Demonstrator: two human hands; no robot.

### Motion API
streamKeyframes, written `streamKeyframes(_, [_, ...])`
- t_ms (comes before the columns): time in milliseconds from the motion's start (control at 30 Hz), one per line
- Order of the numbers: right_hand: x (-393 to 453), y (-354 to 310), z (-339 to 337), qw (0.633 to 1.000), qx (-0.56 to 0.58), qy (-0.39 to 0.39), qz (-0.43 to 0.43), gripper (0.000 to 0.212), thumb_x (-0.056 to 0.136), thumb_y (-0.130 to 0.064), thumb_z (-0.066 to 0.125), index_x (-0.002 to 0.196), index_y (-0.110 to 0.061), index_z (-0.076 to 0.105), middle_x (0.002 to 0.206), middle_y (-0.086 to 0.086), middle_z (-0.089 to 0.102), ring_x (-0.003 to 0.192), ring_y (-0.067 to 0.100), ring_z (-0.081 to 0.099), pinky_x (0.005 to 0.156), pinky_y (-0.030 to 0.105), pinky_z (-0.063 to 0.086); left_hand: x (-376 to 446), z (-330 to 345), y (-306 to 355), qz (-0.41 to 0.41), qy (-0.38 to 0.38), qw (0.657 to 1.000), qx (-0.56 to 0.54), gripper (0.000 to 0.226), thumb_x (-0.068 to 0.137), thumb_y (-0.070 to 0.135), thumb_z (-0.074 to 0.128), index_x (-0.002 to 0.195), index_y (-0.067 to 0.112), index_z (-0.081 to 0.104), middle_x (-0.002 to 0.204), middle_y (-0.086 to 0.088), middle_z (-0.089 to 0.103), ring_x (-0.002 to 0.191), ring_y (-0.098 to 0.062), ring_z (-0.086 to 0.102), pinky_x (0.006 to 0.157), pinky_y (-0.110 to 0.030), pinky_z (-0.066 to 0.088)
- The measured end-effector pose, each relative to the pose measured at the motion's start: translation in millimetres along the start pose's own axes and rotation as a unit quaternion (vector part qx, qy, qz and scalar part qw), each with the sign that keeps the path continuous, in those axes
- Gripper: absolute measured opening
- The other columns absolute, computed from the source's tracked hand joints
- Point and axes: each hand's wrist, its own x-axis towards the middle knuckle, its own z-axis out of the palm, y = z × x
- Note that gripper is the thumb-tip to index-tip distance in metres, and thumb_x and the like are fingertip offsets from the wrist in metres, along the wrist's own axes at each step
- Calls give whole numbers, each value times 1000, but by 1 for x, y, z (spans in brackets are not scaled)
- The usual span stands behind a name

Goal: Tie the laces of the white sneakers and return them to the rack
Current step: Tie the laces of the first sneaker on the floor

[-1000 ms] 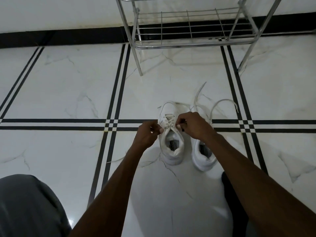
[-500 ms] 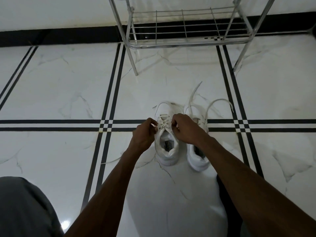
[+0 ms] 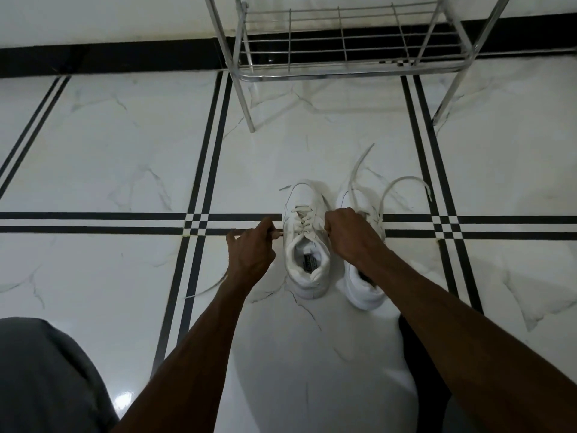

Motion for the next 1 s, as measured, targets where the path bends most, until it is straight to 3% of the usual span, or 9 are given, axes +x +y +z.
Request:
streamKeyframes(67, [0, -3, 3, 1000, -3, 17, -1, 15, 82, 9, 55, 73, -2, 60, 74, 18, 66, 69, 34, 68, 56, 28, 33, -2, 1, 2, -12, -2, 1000, -11, 19, 94, 3, 49, 98, 22, 51, 81, 7, 72, 72, -21, 69, 106, -50, 36])
streamKeyframes(233, [2, -4, -4, 999, -23, -33, -3, 10, 88, 1, 54, 83, -7, 59, 86, 12, 64, 80, 28, 65, 61, 32, 37, 8, -7, 10, -10, -32, 999, -15, 20, 90, 5, 52, 95, 24, 54, 83, 5, 74, 84, -23, 70, 104, -54, 41])
streamKeyframes(367, [2, -1, -6, 996, 81, -12, -42, 16, 86, -6, 60, 100, -11, 65, 98, 10, 66, 89, 27, 64, 75, 43, 54, 14, -13, 8, 54, -33, 997, -43, 21, 93, 12, 67, 110, 24, 68, 103, 7, 77, 100, -22, 71, 94, -50, 53])
streamKeyframes(467, [2, -3, -7, 987, 155, -2, -36, 14, 89, -13, 61, 96, -11, 72, 96, 11, 69, 86, 26, 67, 78, 45, 56, 11, -9, 13, 88, -13, 994, -67, 24, 93, 11, 66, 111, 23, 75, 103, 5, 78, 98, -20, 72, 84, -40, 57])
streamKeyframes(533, [0, -3, -7, 984, 176, -3, -17, 10, 88, -11, 61, 87, -11, 70, 92, 10, 70, 84, 26, 67, 79, 46, 56, 8, -8, 18, 79, 20, 995, -60, 23, 91, 10, 63, 98, 25, 78, 93, 6, 79, 91, -19, 73, 86, -42, 55])
streamKeyframes(633, [-3, -3, -8, 986, 167, -9, -13, 7, 90, -10, 59, 90, -12, 65, 93, 5, 68, 85, 23, 66, 81, 46, 55, 4, -9, 21, 57, 30, 997, -36, 21, 89, 9, 60, 90, 26, 72, 85, 10, 73, 94, -18, 67, 101, -49, 42])
streamKeyframes(800, [-6, -4, -4, 993, 96, -6, -73, 3, 95, -13, 49, 94, -15, 51, 91, 0, 58, 79, 24, 60, 76, 49, 51, 3, -9, 25, 67, 7, 998, -14, 9, 99, 16, 51, 106, 18, 55, 92, 3, 69, 97, -26, 65, 106, -56, 39])
streamKeyframes(900, [-6, -4, -5, 996, 68, 13, -58, 6, 96, -18, 49, 95, -14, 53, 91, 3, 67, 81, 24, 62, 74, 43, 50, 0, -17, 30, 93, -1, 995, 44, 21, 92, 10, 56, 112, 16, 53, 99, 1, 71, 105, -25, 63, 110, -52, 30])
streamKeyframes(1000, [-6, -5, -4, 996, 65, 33, -55, 11, 92, -13, 52, 92, -11, 62, 90, 5, 68, 84, 23, 62, 72, 41, 51, -5, -20, 25, 119, 24, 989, 87, 40, 80, -5, 58, 114, 16, 59, 104, -1, 74, 106, -26, 60, 105, -52, 26])
